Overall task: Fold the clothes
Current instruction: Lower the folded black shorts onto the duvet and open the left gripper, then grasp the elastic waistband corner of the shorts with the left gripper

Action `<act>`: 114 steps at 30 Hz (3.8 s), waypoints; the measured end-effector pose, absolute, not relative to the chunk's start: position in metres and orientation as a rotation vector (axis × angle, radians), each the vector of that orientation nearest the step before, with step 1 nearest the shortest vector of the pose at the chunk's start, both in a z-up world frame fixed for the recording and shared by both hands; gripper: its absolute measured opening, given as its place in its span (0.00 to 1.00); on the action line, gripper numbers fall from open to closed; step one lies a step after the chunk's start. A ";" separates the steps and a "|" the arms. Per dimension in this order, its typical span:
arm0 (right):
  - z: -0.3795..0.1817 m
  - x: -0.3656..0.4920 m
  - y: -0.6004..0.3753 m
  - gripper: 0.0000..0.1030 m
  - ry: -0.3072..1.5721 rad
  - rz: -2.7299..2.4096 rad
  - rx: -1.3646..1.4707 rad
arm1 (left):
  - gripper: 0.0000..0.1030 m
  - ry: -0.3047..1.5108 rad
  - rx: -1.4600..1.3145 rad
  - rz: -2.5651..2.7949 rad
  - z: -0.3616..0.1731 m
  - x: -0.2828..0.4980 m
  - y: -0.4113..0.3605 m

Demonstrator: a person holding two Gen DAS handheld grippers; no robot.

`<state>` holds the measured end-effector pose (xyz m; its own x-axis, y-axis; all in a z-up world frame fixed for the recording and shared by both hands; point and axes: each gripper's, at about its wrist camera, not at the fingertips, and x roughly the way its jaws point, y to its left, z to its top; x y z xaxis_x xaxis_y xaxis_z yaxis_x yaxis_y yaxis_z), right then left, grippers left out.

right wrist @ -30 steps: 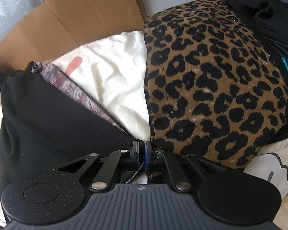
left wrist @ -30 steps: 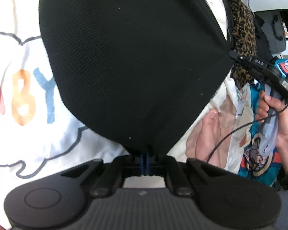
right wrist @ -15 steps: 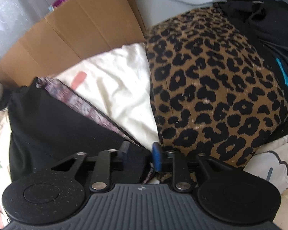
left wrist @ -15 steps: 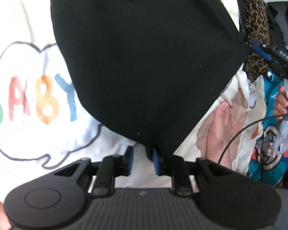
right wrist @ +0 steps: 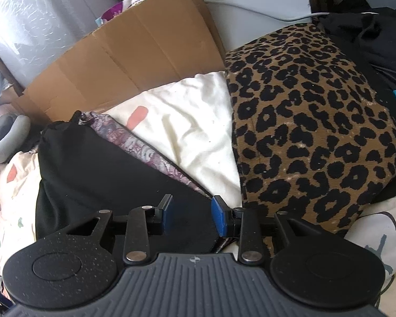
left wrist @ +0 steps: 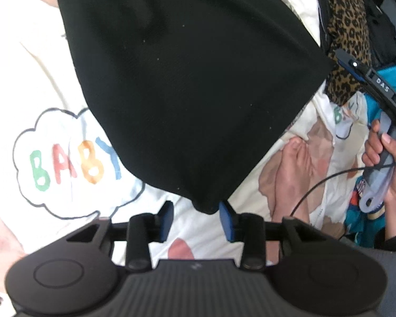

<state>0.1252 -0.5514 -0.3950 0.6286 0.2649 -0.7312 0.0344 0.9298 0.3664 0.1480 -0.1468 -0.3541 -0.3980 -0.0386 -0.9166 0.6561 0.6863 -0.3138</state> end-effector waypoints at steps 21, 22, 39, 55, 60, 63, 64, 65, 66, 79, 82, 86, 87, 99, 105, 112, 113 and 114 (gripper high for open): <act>-0.394 0.131 -0.544 0.48 0.876 0.166 0.386 | 0.45 1.507 0.470 -0.751 -0.277 0.245 -0.208; -0.395 0.131 -0.543 0.48 0.882 0.175 0.388 | 0.45 1.488 0.470 -0.750 -0.274 0.251 -0.210; -0.398 0.136 -0.535 0.48 0.910 0.195 0.344 | 0.44 1.293 0.442 -0.633 -0.264 0.330 -0.265; -0.393 0.150 -0.516 0.48 0.872 0.251 0.268 | 0.40 1.263 0.428 -0.536 -0.291 0.373 -0.315; -0.393 0.154 -0.513 0.48 0.862 0.247 0.246 | 0.32 1.262 0.389 -0.507 -0.302 0.391 -0.321; -0.394 0.156 -0.513 0.48 0.857 0.246 0.237 | 0.27 1.286 0.355 -0.493 -0.313 0.399 -0.323; -0.394 0.157 -0.512 0.48 0.857 0.246 0.229 | 0.26 1.285 0.342 -0.490 -0.315 0.399 -0.325; -0.394 0.158 -0.512 0.48 0.858 0.245 0.220 | 0.19 1.283 0.328 -0.487 -0.317 0.400 -0.326; -0.395 0.159 -0.512 0.48 0.859 0.245 0.214 | 0.14 1.280 0.317 -0.486 -0.319 0.401 -0.328; -0.399 0.172 -0.507 0.48 0.864 0.249 0.199 | 0.25 1.278 0.235 -0.555 -0.361 0.398 -0.336; -0.402 0.172 -0.505 0.48 0.869 0.250 0.204 | 0.26 1.280 0.179 -0.549 -0.370 0.403 -0.331; -0.402 0.171 -0.503 0.48 0.872 0.259 0.195 | 0.28 1.288 0.162 -0.561 -0.371 0.401 -0.327; -0.403 0.171 -0.503 0.48 0.874 0.260 0.192 | 0.29 1.289 0.176 -0.565 -0.372 0.399 -0.327; -0.405 0.176 -0.500 0.48 0.876 0.261 0.189 | 0.42 1.317 0.211 -0.521 -0.391 0.391 -0.319; -0.409 0.181 -0.500 0.48 0.874 0.267 0.146 | 0.42 1.363 0.220 -0.453 -0.398 0.391 -0.314; -0.412 0.186 -0.492 0.48 0.867 0.312 0.085 | 0.40 1.355 0.225 -0.407 -0.400 0.389 -0.321; -0.414 0.188 -0.491 0.48 0.868 0.320 0.073 | 0.32 1.351 0.236 -0.391 -0.399 0.389 -0.323; -0.415 0.189 -0.489 0.48 0.869 0.326 0.063 | 0.25 1.354 0.238 -0.376 -0.399 0.389 -0.323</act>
